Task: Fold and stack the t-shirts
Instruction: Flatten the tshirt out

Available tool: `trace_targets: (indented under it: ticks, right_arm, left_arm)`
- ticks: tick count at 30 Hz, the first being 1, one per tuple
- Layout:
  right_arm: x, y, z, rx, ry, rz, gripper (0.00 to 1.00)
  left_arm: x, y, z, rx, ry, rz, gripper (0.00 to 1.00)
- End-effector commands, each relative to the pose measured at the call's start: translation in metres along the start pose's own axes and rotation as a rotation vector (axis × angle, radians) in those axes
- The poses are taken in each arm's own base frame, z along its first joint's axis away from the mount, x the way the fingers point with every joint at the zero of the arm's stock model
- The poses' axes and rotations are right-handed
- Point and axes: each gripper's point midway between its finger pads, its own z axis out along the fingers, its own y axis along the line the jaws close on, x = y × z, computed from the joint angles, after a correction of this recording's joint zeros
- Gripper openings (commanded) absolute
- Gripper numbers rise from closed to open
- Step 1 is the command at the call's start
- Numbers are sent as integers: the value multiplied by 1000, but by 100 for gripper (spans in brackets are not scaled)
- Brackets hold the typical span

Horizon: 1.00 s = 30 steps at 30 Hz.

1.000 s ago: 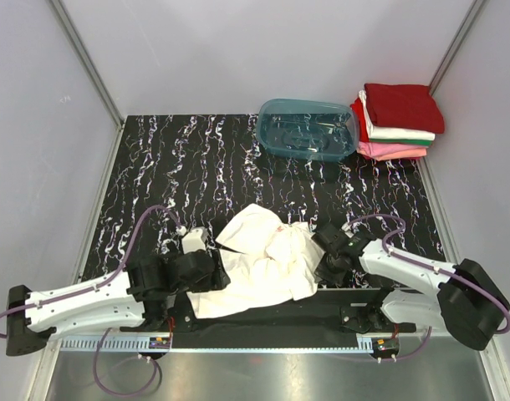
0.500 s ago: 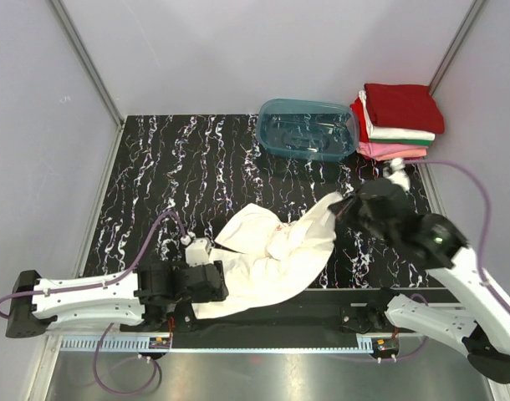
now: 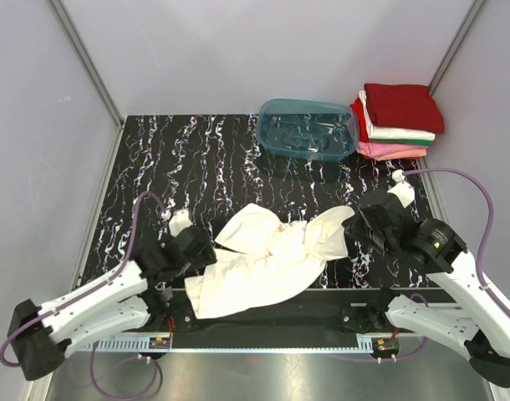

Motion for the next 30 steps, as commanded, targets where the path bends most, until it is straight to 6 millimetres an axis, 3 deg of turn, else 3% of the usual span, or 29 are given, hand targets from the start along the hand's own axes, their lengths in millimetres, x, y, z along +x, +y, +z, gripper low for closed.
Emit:
trace_targets:
  ticks: [1, 8, 15, 22, 24, 26, 27, 29, 30]
  right_arm:
    - [-11, -2, -9, -21, -44, 20, 0]
    - [-13, -7, -12, -15, -60, 8, 0]
    - [-23, -11, -19, -9, -94, -1, 0]
    - [-21, -12, -12, 12, -96, -15, 0]
    - [-18, -12, -9, 14, -91, -16, 0]
    - [-21, -9, -10, 3, -99, -18, 0]
    - [-27, -4, -16, -20, -112, -14, 0]
    - [-40, 4, -27, -54, -148, -32, 0]
    - [-56, 14, -44, -98, -187, -11, 0]
  left_arm:
    - [-15, -24, 19, 67, -8, 110, 73]
    - [-7, -23, 65, -11, 81, 163, 68]
    - [9, -23, 78, -3, 134, 156, 59]
    - [33, -28, 90, 82, 185, 157, 37]
    - [35, -33, 94, 101, 198, 161, 19]
    - [29, -40, 91, 119, 192, 178, 0]
    - [28, -36, 85, 91, 204, 187, 0]
    - [0, -43, 59, 100, 139, 194, 0]
    - [-13, -46, 46, 104, 103, 194, 0]
